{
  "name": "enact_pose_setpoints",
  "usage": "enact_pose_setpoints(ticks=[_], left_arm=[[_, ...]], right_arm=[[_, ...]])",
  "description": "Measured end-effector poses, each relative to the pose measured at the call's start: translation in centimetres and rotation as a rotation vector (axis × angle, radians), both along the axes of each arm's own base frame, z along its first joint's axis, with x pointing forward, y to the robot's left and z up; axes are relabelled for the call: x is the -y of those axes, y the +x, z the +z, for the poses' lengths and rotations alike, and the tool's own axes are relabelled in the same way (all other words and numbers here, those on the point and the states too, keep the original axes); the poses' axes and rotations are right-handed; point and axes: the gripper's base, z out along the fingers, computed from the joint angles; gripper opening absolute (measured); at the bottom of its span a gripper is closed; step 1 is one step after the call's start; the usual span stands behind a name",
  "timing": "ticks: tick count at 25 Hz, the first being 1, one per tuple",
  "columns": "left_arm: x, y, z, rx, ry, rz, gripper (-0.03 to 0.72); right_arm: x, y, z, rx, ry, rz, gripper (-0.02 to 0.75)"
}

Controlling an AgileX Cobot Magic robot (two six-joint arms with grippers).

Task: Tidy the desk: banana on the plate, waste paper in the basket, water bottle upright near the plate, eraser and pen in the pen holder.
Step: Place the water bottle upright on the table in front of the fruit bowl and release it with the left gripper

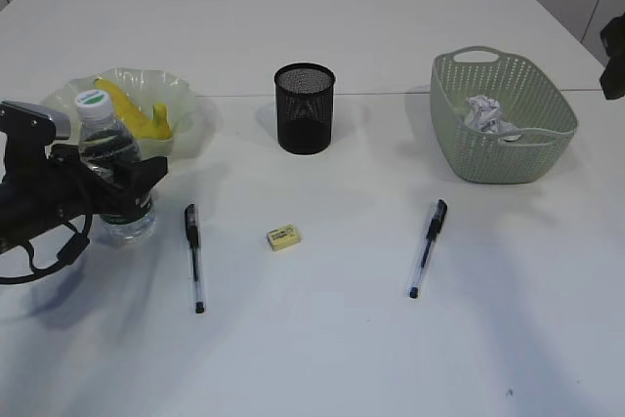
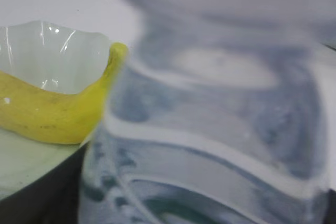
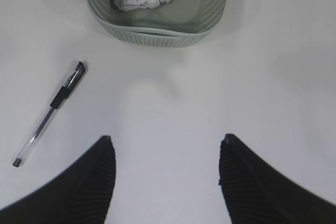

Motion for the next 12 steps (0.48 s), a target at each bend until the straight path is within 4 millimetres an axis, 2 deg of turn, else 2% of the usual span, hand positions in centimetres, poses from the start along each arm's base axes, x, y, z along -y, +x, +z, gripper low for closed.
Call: enact_pose_setpoints(ticks=[12], left_arm=[[0.1, 0.1, 2.6, 0.076, 0.001, -0.014, 0.601]], right_arm=[[0.0, 0.0, 0.0, -0.002, -0.001, 0.002, 0.466]])
